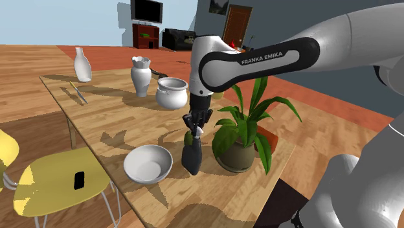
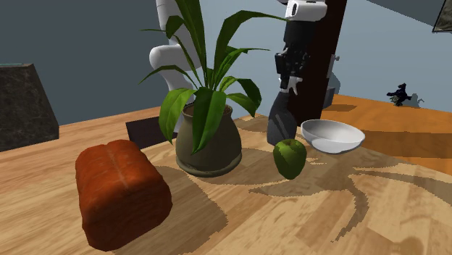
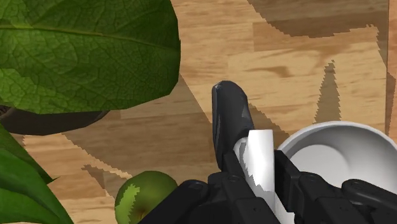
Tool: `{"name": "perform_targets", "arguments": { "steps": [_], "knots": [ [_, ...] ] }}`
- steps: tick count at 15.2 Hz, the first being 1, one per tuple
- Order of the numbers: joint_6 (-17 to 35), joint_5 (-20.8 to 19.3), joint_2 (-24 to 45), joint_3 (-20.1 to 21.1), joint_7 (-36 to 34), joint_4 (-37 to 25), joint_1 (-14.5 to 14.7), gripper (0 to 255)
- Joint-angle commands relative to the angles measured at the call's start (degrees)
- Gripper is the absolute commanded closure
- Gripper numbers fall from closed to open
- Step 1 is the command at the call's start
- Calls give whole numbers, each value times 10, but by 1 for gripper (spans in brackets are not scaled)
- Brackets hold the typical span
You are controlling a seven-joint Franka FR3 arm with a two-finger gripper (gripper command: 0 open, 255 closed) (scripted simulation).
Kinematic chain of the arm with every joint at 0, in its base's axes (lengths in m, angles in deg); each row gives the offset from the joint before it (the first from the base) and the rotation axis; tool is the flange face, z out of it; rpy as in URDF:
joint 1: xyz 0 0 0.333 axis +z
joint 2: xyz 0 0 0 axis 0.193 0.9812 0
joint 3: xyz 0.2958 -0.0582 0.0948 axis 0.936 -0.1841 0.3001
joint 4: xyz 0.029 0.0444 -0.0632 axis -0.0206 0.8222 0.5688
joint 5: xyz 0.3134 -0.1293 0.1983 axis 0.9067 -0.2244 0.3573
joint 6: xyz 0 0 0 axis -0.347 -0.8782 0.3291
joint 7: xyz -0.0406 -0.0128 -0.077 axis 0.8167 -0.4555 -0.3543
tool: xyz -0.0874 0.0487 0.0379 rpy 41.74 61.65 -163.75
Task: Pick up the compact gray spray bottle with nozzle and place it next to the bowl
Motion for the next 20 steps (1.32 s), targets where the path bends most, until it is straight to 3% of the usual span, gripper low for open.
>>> {"name": "perform_targets", "arguments": {
  "steps": [1, 7, 8, 13, 17, 20],
  "knots": [
    [3, 0, 0, 0, 0, 3, 0, 255],
    [3, 0, 0, 0, 0, 3, 0, 255],
    [3, 0, 0, 0, 0, 3, 0, 0],
    [3, 0, 0, 0, 0, 3, 0, 0],
    [-69, 0, -10, -1, 0, -60, 0, 0],
    [-69, 0, -10, -1, 0, -60, 0, 0]
  ]
}}
